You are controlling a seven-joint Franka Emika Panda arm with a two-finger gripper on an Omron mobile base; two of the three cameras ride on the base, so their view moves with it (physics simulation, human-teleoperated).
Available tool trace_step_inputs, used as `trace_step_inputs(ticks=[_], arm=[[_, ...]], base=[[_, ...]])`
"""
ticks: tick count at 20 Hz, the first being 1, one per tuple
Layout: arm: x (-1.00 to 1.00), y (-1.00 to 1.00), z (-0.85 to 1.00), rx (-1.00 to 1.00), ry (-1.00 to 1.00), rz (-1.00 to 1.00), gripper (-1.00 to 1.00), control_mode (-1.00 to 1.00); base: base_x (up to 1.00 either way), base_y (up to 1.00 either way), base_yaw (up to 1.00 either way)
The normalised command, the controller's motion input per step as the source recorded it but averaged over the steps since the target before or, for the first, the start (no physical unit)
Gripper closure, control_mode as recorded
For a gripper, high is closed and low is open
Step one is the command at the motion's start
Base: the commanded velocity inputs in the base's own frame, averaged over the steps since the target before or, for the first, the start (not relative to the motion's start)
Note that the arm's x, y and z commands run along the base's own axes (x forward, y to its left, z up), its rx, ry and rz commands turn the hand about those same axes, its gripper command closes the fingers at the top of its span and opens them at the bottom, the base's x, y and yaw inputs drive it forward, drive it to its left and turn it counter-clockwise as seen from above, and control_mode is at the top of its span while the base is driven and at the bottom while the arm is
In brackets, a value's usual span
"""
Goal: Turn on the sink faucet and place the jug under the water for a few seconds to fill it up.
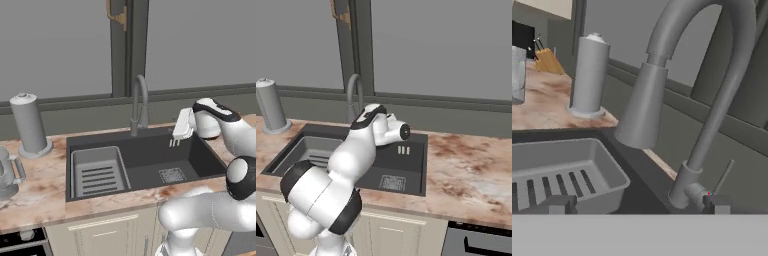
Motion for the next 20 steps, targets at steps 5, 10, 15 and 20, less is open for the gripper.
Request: trace_step_inputs(ticks=[5,10,15,20], arm=[[0.41,0.03,-0.15,0.0,0.0,0.07,-1.0,-1.0],[0.25,0.23,-0.27,0.0,0.0,0.03,-1.0,-1.0],[0.26,0.16,-0.07,0.02,0.0,0.03,-1.0,-1.0],[0.35,0.01,0.0,0.09,0.0,0.05,-1.0,-1.0]], base=[[0.0,0.0,0.0],[0.0,0.0,0.0],[0.0,0.0,0.0],[0.0,0.0,0.0]])
